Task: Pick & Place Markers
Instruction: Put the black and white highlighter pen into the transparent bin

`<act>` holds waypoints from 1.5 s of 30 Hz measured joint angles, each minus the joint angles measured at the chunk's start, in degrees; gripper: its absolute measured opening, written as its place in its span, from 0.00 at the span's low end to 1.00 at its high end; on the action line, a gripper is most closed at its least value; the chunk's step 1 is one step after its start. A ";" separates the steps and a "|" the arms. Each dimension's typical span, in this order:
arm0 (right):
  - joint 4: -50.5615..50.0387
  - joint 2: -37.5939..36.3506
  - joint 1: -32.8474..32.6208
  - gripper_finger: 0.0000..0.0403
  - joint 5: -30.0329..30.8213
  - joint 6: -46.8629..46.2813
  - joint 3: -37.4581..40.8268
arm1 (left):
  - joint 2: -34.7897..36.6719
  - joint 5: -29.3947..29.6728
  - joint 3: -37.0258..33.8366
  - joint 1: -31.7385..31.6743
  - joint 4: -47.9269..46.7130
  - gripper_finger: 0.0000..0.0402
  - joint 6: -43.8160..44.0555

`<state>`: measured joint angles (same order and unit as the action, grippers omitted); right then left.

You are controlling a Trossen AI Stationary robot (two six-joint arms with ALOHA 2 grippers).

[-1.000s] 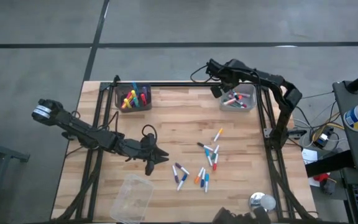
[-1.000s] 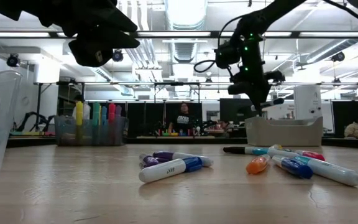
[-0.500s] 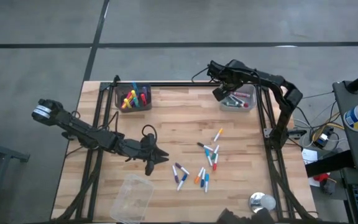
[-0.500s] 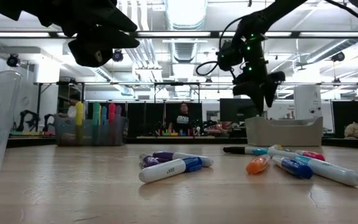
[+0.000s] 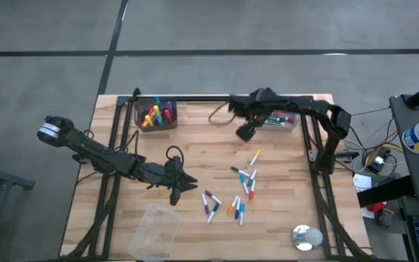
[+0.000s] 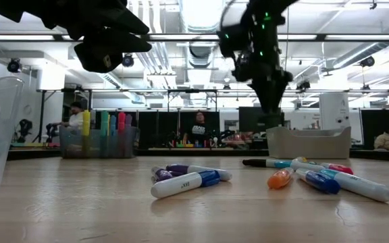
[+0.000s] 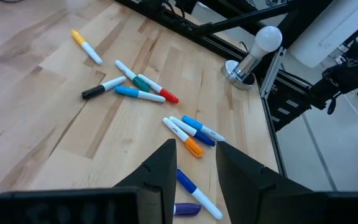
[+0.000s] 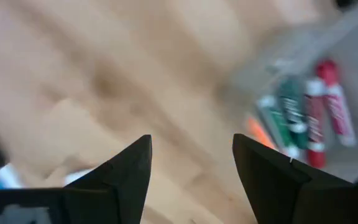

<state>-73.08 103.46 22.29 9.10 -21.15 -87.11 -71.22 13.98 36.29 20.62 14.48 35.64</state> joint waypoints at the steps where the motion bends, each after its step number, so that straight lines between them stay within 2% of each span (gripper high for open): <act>1: 0.34 0.00 -2.05 0.54 -0.04 -0.04 0.00 | 0.00 0.00 0.00 0.00 0.00 0.26 0.01; 10: 6.71 1.62 -17.71 0.53 -0.17 -1.20 0.39 | 0.00 0.00 0.00 0.00 0.02 0.26 0.00; 18: 10.96 5.21 -24.66 0.53 -0.17 -1.55 0.68 | 0.00 0.00 0.00 0.00 0.02 0.26 0.02; 31: 10.92 13.21 -27.12 0.53 0.05 -4.04 1.22 | -0.04 -0.04 0.01 0.07 -0.11 0.26 0.12; 40: 14.39 15.52 -26.84 0.53 -0.33 -3.69 3.80 | -0.05 -0.04 0.01 0.07 -0.13 0.26 0.24; 45: 17.54 15.15 -26.56 0.48 -0.83 -2.78 5.94 | -0.04 0.07 0.02 0.07 0.05 0.26 0.04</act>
<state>-55.54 118.61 -4.27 8.27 -23.93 -81.18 -71.26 14.04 36.32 20.69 14.53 35.68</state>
